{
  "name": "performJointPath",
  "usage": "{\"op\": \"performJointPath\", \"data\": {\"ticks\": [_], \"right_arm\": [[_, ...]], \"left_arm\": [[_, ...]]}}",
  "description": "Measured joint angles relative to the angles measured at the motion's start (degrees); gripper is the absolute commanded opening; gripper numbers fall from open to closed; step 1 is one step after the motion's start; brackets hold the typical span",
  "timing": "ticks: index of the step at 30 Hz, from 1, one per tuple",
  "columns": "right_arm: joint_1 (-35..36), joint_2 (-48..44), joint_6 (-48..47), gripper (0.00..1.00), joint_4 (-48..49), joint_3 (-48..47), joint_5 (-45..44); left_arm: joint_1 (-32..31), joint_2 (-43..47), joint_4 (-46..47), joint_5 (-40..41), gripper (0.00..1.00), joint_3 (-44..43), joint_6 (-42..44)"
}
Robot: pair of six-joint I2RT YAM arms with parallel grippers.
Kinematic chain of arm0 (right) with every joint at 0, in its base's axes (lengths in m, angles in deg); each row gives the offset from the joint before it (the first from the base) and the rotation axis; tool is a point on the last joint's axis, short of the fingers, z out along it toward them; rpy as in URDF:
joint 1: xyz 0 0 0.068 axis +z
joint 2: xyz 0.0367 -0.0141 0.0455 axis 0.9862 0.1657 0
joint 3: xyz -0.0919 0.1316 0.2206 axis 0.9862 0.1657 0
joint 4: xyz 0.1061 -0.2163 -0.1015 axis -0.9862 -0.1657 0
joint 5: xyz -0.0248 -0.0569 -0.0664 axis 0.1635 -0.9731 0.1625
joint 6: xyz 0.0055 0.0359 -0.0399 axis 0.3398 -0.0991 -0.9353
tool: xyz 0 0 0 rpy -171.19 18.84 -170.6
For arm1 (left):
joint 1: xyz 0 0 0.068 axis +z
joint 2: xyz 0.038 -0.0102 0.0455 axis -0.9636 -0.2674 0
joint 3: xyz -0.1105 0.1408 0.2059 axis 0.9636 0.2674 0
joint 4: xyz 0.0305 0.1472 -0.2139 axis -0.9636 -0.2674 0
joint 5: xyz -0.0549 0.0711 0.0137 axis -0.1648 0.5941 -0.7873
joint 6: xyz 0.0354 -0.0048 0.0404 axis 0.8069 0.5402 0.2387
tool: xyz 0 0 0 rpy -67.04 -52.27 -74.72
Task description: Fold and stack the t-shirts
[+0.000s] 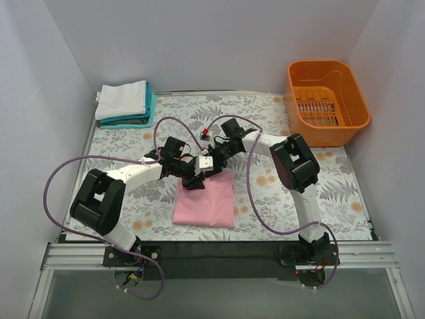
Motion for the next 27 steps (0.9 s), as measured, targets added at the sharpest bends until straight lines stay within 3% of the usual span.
{"op": "performJointPath", "data": {"ticks": [11,17,27], "right_arm": [[0.0,0.1,-0.8,0.33,1.4,1.9,2.7],[0.0,0.2,-1.0,0.32,1.6,2.3,3.4],[0.1,0.2,-1.2,0.32,1.6,2.5,4.0]], "left_arm": [[-1.2,-2.7,0.5,1.7,0.34,0.6,0.6],[-1.2,-2.4,1.6,3.3,0.42,0.6,0.4],[-1.2,-1.5,1.9,4.2,0.4,0.4,0.0]]}}
